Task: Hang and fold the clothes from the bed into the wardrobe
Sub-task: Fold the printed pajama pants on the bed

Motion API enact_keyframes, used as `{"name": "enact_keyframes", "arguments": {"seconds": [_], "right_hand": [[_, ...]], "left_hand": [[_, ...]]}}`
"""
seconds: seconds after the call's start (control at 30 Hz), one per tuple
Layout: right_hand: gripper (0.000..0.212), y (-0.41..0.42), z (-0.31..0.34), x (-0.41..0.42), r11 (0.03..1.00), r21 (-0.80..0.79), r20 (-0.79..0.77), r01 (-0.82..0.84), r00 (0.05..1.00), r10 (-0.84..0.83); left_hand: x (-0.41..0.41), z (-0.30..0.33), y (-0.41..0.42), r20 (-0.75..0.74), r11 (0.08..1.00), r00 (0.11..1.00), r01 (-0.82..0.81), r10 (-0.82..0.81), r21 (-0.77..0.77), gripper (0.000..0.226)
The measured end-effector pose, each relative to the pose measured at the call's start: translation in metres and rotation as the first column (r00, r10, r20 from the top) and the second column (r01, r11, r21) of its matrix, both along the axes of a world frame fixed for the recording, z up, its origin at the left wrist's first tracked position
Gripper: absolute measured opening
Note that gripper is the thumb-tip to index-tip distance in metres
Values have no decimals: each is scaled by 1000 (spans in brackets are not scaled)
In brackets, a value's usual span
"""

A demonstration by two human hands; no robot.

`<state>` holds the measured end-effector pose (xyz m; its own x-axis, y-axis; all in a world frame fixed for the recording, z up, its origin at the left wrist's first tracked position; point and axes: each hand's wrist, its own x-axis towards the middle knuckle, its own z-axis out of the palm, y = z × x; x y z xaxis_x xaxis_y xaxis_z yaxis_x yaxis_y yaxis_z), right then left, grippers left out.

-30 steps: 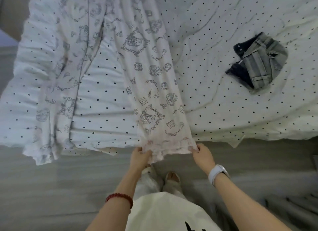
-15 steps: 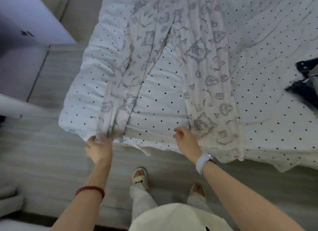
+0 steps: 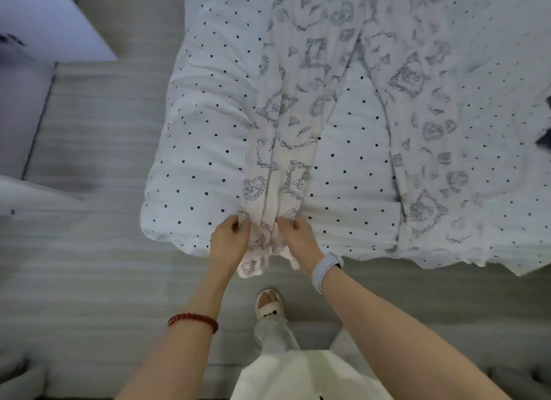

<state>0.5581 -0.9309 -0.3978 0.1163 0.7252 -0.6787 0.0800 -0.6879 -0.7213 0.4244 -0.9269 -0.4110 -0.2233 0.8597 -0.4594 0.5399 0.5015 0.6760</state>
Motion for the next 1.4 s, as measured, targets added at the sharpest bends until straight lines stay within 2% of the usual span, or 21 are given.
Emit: {"name": "enact_keyframes", "arguments": {"seconds": [0.03, 0.07, 0.1, 0.17, 0.2, 0.3, 0.43, 0.5, 0.57, 0.63, 0.7, 0.77, 0.8, 0.87, 0.93, 1.0, 1.07, 1.13, 1.2, 1.3, 1.4], "right_hand": [[17, -3, 8, 3, 997, 78, 76, -9, 997, 3], [19, -8, 18, 7, 988, 153, 123, -2, 992, -17], [22, -15, 30, 11, 978, 205, 143, 24, 988, -54], [16, -30, 46, 20, 944, 327, 187, 38, 977, -104], [12, -36, 49, 24, 933, 359, 239, 5, 966, -97], [29, -50, 52, 35, 931, 366, 322, 9, 937, -135], [9, -60, 52, 40, 931, 319, 283, 177, 920, -271], [13, -67, 49, 36, 923, 334, 303, 192, 905, -298], [15, -75, 42, 31, 950, 300, 373, 85, 906, -199], [15, -85, 31, 29, 975, 185, 450, -126, 893, 30], [19, -92, 23, 28, 930, 79, 476, -359, 833, 282], [12, -89, 15, 27, 886, 21, 439, -464, 800, 408], [17, -85, 12, 27, 883, -1, 410, -469, 805, 428], [21, -73, 2, 27, 928, 16, 305, -373, 885, 351], [23, -59, -4, 22, 976, 58, 208, -208, 959, 192], [29, -43, -7, 15, 1000, 14, 59, 17, 998, -18], [24, -26, -11, 5, 950, -118, -162, 288, 939, -304], [18, -14, -14, -4, 891, -230, -261, 393, 857, -445], [18, -8, -16, -9, 916, -243, -256, 318, 890, -377], [17, -5, -10, -13, 972, -218, -249, 93, 957, -147], [34, -8, 7, -11, 978, -191, -265, -87, 964, 34]], "left_hand": [[-4, 7, 1, 202, 990, 970, -124, 135, -65, 33], [-7, 15, 0, 374, 969, 895, -204, 242, -139, 33], [-11, 22, -3, 489, 955, 822, -226, 294, -194, 31], [-18, 33, -13, 576, 951, 762, -181, 296, -249, 27], [-19, 37, -16, 582, 948, 755, -174, 303, -267, 25], [-23, 36, -23, 539, 927, 765, -210, 353, -310, 23], [-20, 34, -23, 549, 933, 758, -233, 352, -276, 31], [-17, 31, -22, 468, 938, 816, -259, 340, -229, 33], [-14, 26, -22, 328, 951, 896, -252, 299, -179, 31], [-15, 21, -24, 260, 961, 929, -230, 263, -152, 28], [-22, 20, -24, 235, 975, 951, -171, 202, -144, 32], [-33, 15, -18, 186, 985, 974, -102, 128, -142, 37], [-39, 13, -14, 153, 988, 983, -78, 98, -131, 37], [-48, 7, -6, 104, 994, 992, -68, 76, -81, 32], [-54, 4, -1, 67, 994, 992, -109, 111, -34, 28], [-55, 2, 3, 63, 990, 988, -139, 139, -16, 24], [-55, 1, 4, 91, 988, 984, -153, 154, -25, 21], [-55, -2, 1, 150, 984, 973, -171, 177, -49, 19], [-57, 0, -2, 260, 977, 942, -195, 211, -86, 15], [-64, 3, -7, 356, 980, 916, -147, 185, -132, 15], [-58, 12, -18, 377, 985, 915, -98, 145, -141, 15]]}}
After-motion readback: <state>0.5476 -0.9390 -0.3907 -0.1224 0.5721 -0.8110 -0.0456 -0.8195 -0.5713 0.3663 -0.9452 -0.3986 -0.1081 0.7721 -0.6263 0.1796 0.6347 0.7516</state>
